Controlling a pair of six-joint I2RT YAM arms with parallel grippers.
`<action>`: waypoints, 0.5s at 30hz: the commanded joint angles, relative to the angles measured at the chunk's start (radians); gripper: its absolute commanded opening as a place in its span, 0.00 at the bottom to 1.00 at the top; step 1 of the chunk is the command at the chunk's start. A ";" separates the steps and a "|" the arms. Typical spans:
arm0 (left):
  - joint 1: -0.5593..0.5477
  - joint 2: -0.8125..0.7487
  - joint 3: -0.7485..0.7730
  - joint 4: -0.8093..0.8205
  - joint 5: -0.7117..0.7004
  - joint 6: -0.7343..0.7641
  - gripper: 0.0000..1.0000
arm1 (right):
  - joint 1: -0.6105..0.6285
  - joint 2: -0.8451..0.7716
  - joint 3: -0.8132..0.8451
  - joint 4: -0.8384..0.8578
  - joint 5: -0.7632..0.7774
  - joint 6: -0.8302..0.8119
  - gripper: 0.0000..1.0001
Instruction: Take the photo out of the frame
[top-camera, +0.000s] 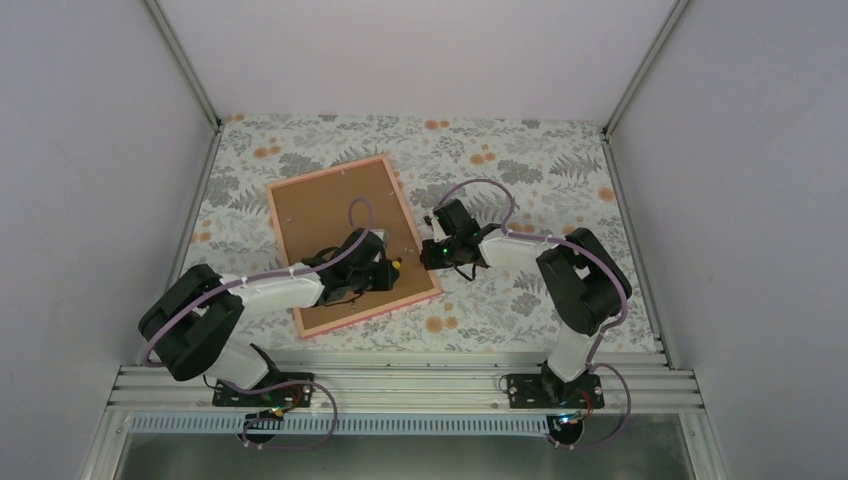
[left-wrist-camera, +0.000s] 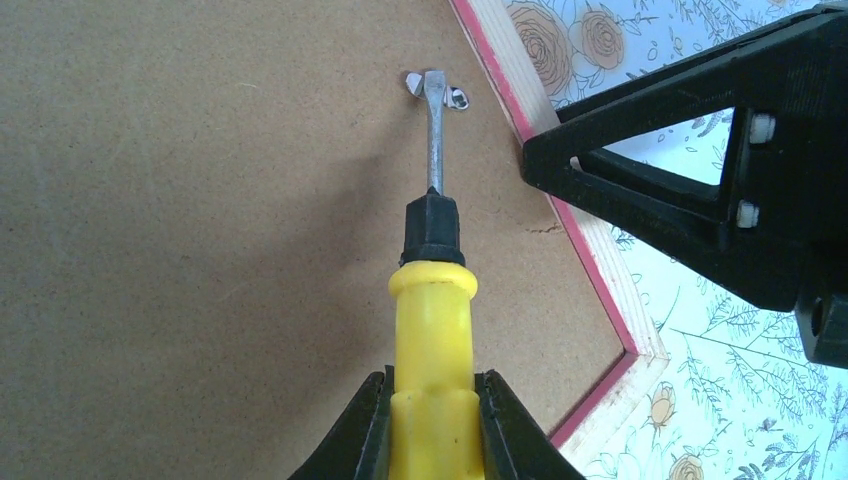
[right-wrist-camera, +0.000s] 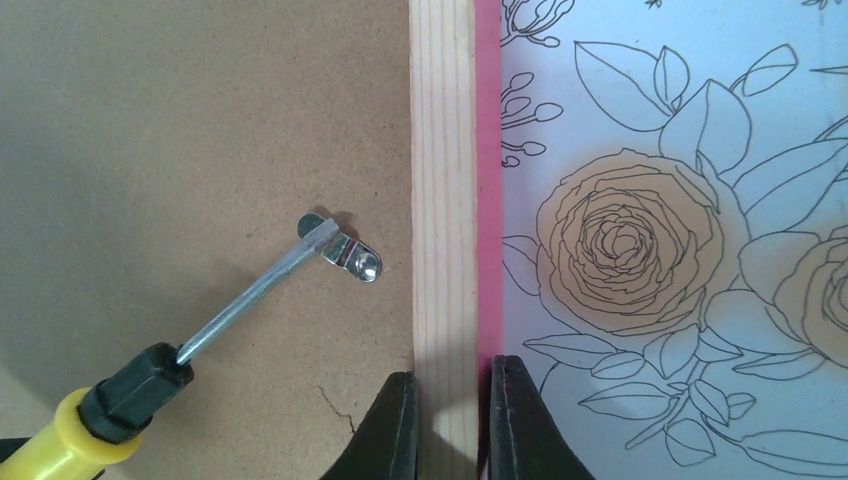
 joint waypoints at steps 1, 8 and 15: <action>-0.007 -0.019 -0.019 -0.069 0.029 0.007 0.02 | 0.018 0.000 -0.026 -0.066 -0.027 0.006 0.04; -0.008 -0.049 -0.039 -0.084 0.028 -0.006 0.02 | 0.018 -0.003 -0.028 -0.065 -0.019 0.007 0.04; -0.008 -0.109 -0.031 -0.100 0.007 -0.006 0.02 | 0.018 -0.012 -0.029 -0.079 -0.012 0.006 0.04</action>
